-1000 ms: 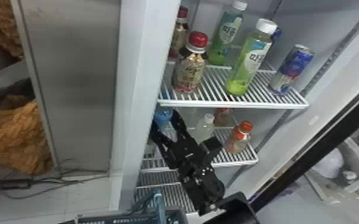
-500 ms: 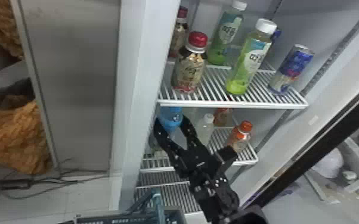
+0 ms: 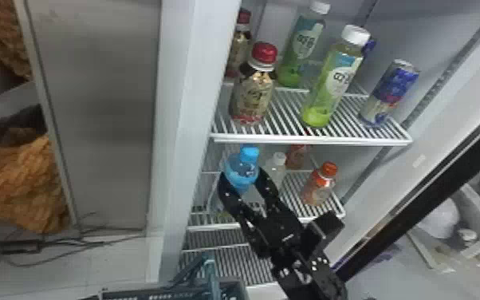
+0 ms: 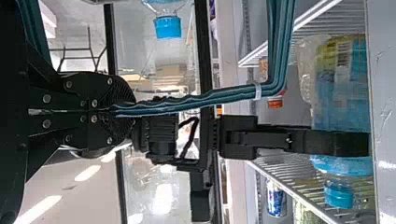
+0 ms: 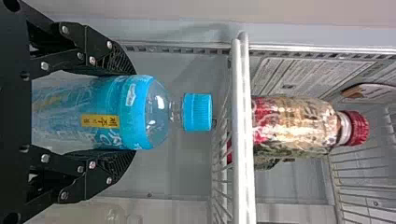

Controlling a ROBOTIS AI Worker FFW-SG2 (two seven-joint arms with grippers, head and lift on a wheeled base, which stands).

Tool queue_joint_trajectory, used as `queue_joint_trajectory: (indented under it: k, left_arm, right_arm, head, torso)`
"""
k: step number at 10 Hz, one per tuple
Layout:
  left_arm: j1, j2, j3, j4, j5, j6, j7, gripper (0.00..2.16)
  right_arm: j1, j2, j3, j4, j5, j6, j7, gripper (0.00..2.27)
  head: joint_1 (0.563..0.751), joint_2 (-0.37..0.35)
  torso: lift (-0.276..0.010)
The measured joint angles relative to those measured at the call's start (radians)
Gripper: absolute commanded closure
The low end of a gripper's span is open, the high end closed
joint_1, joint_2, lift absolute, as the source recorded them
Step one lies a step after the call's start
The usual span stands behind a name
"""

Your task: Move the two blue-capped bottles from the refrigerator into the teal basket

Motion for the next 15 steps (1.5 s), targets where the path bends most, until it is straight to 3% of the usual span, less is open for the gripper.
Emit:
queue_joint_trajectory:
  k: [15]
  left_arm:
    - [0.005,-0.005,0.005,0.000,-0.003,0.005,0.000,1.13]
  right_arm:
    - [0.456,0.065,-0.206,-0.557,-0.066,0.306,0.087,0.63]
  head:
    - [0.695,-0.350]
  torso:
    - [-0.157]
